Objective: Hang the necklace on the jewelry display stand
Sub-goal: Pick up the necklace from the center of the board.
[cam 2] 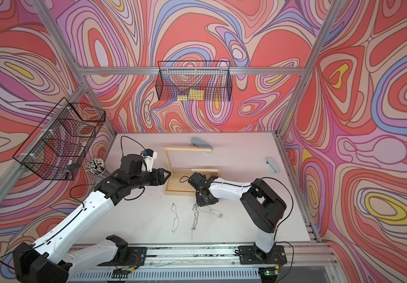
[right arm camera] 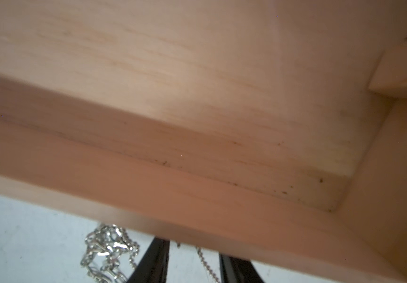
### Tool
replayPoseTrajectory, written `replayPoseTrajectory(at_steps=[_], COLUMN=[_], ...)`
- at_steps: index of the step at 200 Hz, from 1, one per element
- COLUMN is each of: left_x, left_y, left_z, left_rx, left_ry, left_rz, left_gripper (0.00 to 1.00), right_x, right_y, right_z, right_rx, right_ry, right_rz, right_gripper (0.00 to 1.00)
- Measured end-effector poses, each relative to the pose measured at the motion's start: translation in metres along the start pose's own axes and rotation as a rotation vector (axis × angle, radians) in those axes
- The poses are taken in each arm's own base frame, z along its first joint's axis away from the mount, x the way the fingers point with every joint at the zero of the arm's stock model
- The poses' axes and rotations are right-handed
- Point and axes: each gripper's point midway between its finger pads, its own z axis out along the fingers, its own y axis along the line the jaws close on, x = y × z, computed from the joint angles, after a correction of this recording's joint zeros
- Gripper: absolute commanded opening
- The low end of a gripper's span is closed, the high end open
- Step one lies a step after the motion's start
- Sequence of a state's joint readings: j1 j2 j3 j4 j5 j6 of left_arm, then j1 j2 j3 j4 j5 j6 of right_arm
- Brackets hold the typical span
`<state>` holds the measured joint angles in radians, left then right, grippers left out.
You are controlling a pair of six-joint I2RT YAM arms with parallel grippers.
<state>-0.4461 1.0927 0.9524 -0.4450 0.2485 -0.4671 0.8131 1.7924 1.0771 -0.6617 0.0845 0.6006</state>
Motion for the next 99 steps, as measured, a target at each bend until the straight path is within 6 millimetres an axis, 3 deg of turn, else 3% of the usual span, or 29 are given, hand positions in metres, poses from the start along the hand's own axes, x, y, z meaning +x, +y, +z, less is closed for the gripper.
replayPoseTrajectory(at_steps=[34,77,99], left_x=[-0.0014,-0.0024,-0.003], left_y=[0.0025,0.0045,0.0058], left_z=[-0.0001,-0.0001,-0.0002], left_rx=[-0.015,-0.027,-0.034], left_ry=[-0.008,-0.013,-0.017], left_rz=[0.0,0.0,0.0], left_gripper=[0.63,0.64,0.64], right_x=[-0.001,0.0007,0.0028], right_y=[-0.0005,-0.002,-0.0025], right_z=[0.0008,0.0006,-0.0008], right_rx=[0.002,-0.009,-0.019], right_ry=[-0.007,-0.023,-0.027], right_rz=[0.004,0.019,0.027], right_gripper=[0.24,0.0,0.0])
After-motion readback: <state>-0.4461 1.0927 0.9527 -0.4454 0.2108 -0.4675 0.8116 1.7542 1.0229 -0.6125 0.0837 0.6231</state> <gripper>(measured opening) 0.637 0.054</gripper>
